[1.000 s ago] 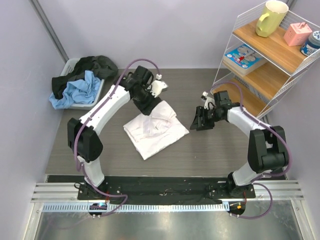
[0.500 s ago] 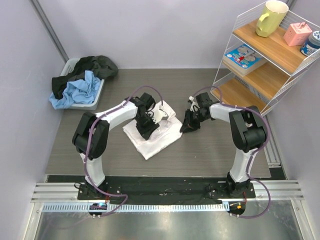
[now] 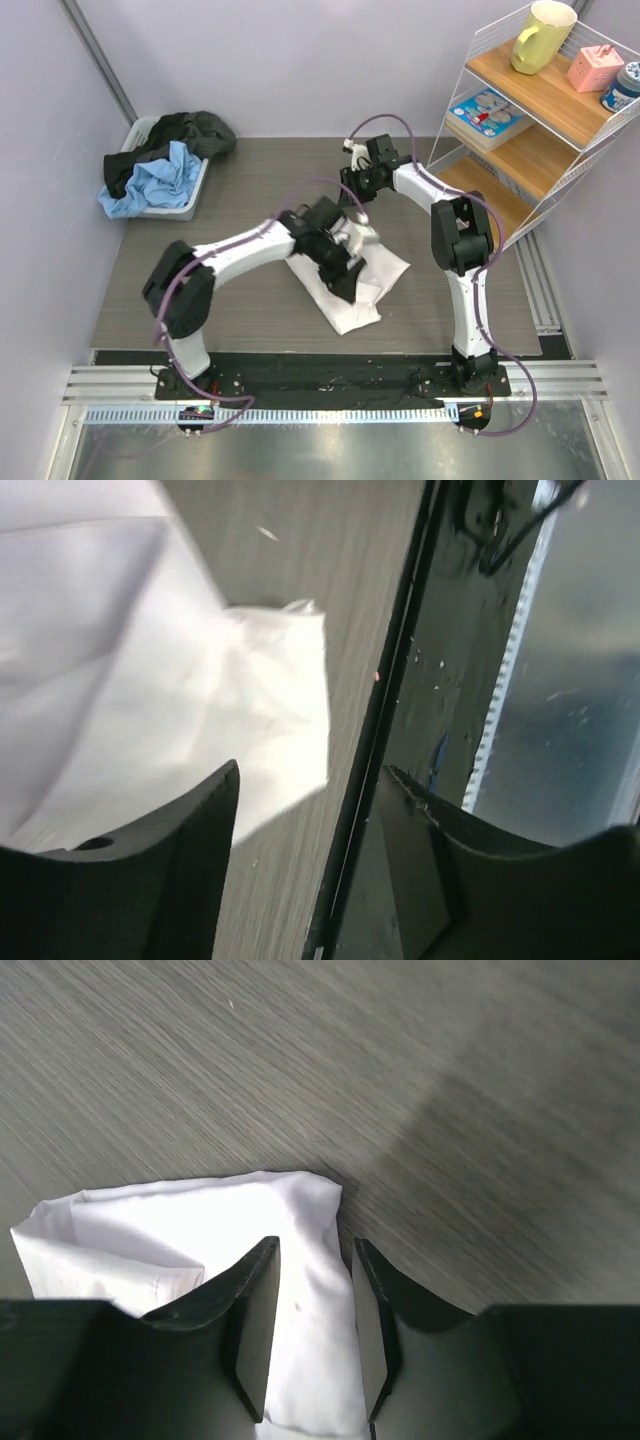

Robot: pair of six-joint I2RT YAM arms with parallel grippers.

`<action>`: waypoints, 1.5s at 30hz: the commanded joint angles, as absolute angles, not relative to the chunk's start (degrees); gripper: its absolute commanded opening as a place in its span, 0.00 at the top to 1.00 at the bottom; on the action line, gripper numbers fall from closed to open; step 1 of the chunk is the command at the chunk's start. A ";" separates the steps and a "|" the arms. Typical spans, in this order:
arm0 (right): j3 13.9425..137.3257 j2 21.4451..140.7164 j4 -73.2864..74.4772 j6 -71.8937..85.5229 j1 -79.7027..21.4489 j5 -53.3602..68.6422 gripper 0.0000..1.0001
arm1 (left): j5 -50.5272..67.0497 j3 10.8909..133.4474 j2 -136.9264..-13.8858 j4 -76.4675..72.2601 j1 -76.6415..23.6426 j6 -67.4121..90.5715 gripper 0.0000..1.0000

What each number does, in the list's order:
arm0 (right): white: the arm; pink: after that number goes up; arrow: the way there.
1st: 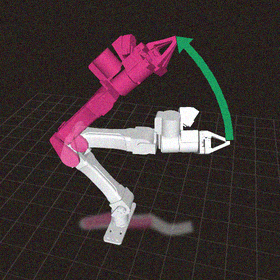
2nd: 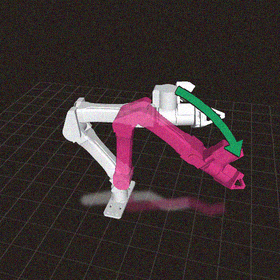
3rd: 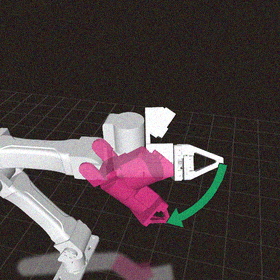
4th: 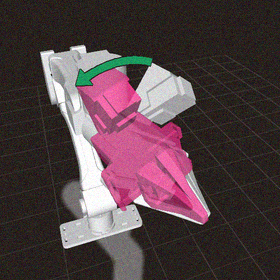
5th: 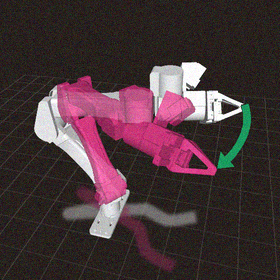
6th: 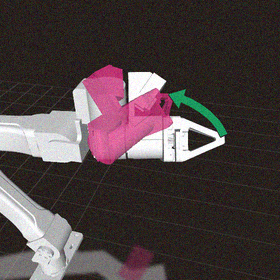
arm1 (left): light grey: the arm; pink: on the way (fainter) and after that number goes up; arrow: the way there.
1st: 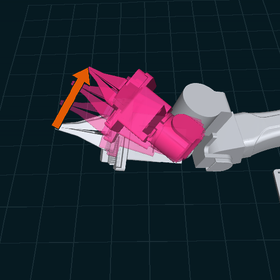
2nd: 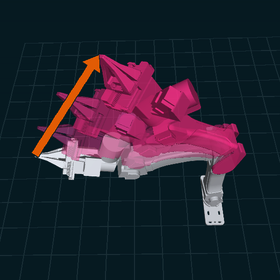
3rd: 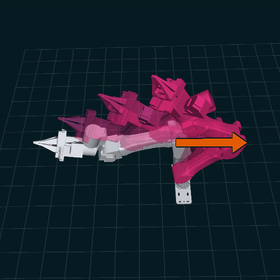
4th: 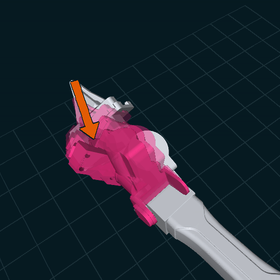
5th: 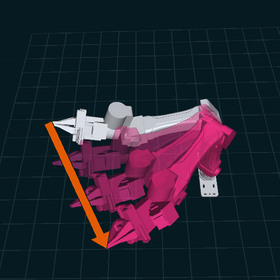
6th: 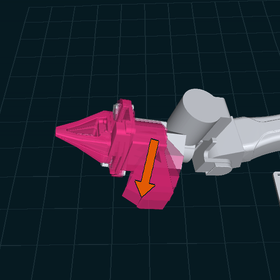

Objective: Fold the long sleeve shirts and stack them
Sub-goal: Fold the shirt

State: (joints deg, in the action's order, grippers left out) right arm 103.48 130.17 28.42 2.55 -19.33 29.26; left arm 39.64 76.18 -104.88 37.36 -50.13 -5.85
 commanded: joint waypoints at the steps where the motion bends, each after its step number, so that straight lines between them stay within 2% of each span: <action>1: 106.27 121.66 32.60 -8.08 -17.93 25.32 0.55 | 43.16 77.43 -95.71 35.66 -36.78 0.44 0.39; 4: 99.69 114.19 33.66 -10.54 -18.02 23.91 0.51 | 37.37 78.05 -96.06 37.10 -30.61 -4.65 0.36; 8: 88.62 106.02 35.15 -12.30 -18.02 22.94 0.52 | 33.40 79.01 -99.31 35.69 -27.51 -8.86 0.31; 14: 79.48 102.92 38.32 -11.51 -18.37 24.17 0.57 | 28.04 82.88 -108.88 34.01 -26.55 -8.70 0.34; 17: 76.91 104.06 36.65 -11.86 -18.90 22.59 0.59 | 28.21 83.15 -112.06 35.86 -26.45 -9.40 0.46; 18: 76.73 105.02 35.69 -12.13 -19.07 22.24 0.61 | 28.82 82.36 -112.15 37.16 -26.46 -9.93 0.55; 24: 82.34 115.39 34.10 -15.72 -20.83 23.37 0.67 | 34.52 69.01 -106.09 39.20 -26.54 -7.48 0.80; 28: 87.97 119.53 34.01 -18.09 -23.11 26.36 0.69 | 39.81 60.66 -98.89 38.76 -26.54 -4.40 0.84; 29: 89.89 119.88 34.01 -18.54 -23.38 27.06 0.69 | 40.86 58.21 -97.48 38.41 -26.54 -3.00 0.84; 30: 91.04 119.97 34.01 -18.81 -23.73 27.16 0.68 | 42.44 57.23 -94.60 38.15 -26.46 -2.29 0.79; 32: 94.55 119.71 35.32 -19.25 -23.56 27.33 0.65 | 42.97 55.47 -91.34 36.66 -25.93 -0.45 0.67; 33: 95.27 118.14 36.81 -19.42 -22.95 27.33 0.61 | 43.07 54.85 -89.75 36.22 -24.71 -0.35 0.58; 35: 95.10 114.89 37.79 -19.86 -21.89 27.34 0.57 | 42.81 55.80 -86.49 36.82 -23.12 -1.22 0.48; 36: 94.49 111.04 37.79 -19.60 -20.14 28.03 0.50 | 42.80 58.59 -86.05 37.52 -21.90 -3.75 0.39; 38: 92.56 107.51 38.84 -17.51 -17.59 29.52 0.45 | 42.02 62.21 -86.48 39.89 -21.62 -8.50 0.35; 43: 84.83 97.94 42.45 -9.77 -9.42 36.72 0.39 | 40.26 75.81 -95.52 45.78 -22.06 -18.45 0.32; 45: 76.85 95.20 42.36 -5.91 -8.18 38.22 0.32 | 40.25 79.35 -101.41 47.54 -22.15 -19.68 0.32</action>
